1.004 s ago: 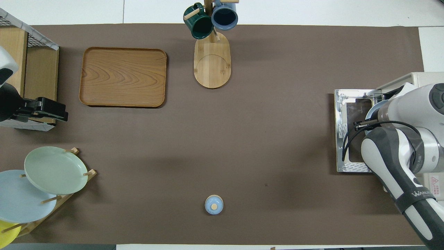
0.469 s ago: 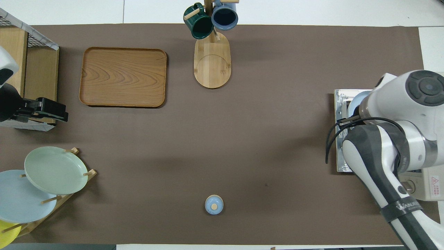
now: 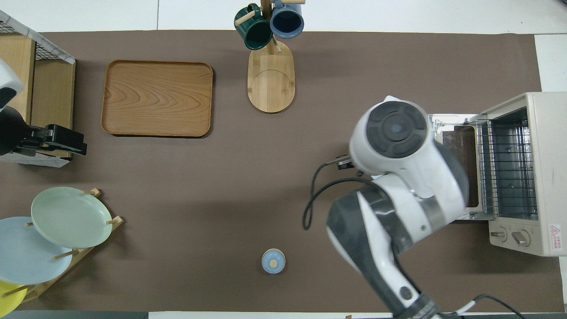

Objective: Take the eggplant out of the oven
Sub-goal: 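Carry the plate with the right gripper and set it on the table center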

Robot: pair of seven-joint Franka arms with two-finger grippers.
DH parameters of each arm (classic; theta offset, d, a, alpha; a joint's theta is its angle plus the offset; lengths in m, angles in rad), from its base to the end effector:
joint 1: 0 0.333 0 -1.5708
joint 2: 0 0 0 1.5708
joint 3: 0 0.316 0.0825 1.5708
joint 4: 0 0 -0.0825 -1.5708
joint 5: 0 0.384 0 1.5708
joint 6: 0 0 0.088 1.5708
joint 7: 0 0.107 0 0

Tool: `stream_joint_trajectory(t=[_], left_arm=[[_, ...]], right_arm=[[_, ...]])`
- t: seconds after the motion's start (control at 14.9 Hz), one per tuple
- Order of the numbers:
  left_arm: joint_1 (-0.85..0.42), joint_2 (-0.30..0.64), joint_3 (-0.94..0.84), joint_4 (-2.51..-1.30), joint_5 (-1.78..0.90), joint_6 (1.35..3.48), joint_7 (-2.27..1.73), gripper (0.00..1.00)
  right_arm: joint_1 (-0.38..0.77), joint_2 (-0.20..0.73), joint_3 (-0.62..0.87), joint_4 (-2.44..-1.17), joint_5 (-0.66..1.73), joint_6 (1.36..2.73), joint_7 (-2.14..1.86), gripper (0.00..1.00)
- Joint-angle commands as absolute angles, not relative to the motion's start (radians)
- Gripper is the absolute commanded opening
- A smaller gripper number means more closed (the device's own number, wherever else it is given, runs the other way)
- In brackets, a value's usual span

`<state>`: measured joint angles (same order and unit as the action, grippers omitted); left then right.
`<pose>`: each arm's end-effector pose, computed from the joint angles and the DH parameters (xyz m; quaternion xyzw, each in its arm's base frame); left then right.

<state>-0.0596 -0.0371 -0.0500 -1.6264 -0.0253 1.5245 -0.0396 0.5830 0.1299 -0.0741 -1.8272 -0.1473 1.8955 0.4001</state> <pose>0.5335 -0.0620 0.6148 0.9988 -0.0351 -0.0332 0.0093 0.5206 0.2799 0.4562 0.9936 0.0799 0.0049 0.0797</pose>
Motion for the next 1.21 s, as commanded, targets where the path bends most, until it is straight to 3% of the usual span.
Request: stream_joint_trajectory(t=[0.0,0.13,0.27,0.54,0.8,0.94,1.0,1.07,1.14], left_arm=[[-0.051,-0.043,-0.051,-1.608,-0.034,1.506,-0.041,1.0],[-0.052,-0.041,-0.051,-1.608,-0.034,1.509,-0.043,1.0],[-0.055,-0.041,-0.051,-1.608,-0.034,1.509,-0.038,1.0],[-0.054,-0.041,-0.051,-1.608,-0.029,1.54,-0.038,1.0],[-0.051,-0.04,-0.051,-1.608,-0.031,1.554,-0.043,1.0],[-0.051,-0.04,-0.051,-1.609,-0.034,1.557,-0.041,1.0],[-0.051,-0.04,-0.051,-1.609,-0.034,1.56,-0.04,1.0],[-0.051,-0.04,-0.051,-1.612,-0.034,1.569,-0.04,1.0],[-0.051,-0.041,-0.051,-1.621,-0.034,1.584,-0.04,1.0]], right_arm=[[0.702,0.341,-0.08,-1.55,-0.15,1.775,0.582,0.0],[0.788,0.484,-0.078,-1.371,-0.155,1.709,0.699,0.0],[0.813,0.546,-0.051,-1.324,-0.118,1.768,0.77,0.0],[0.816,0.551,-0.028,-1.416,-0.025,2.0,0.819,0.0],[0.816,0.514,-0.021,-1.569,-0.015,2.155,0.801,0.0],[0.807,0.509,-0.023,-1.571,0.027,2.168,0.799,0.0],[0.805,0.511,-0.023,-1.563,0.025,2.169,0.795,0.22],[0.802,0.509,-0.025,-1.556,0.014,2.171,0.784,0.57],[0.801,0.511,-0.028,-1.522,-0.004,2.152,0.764,0.67]])
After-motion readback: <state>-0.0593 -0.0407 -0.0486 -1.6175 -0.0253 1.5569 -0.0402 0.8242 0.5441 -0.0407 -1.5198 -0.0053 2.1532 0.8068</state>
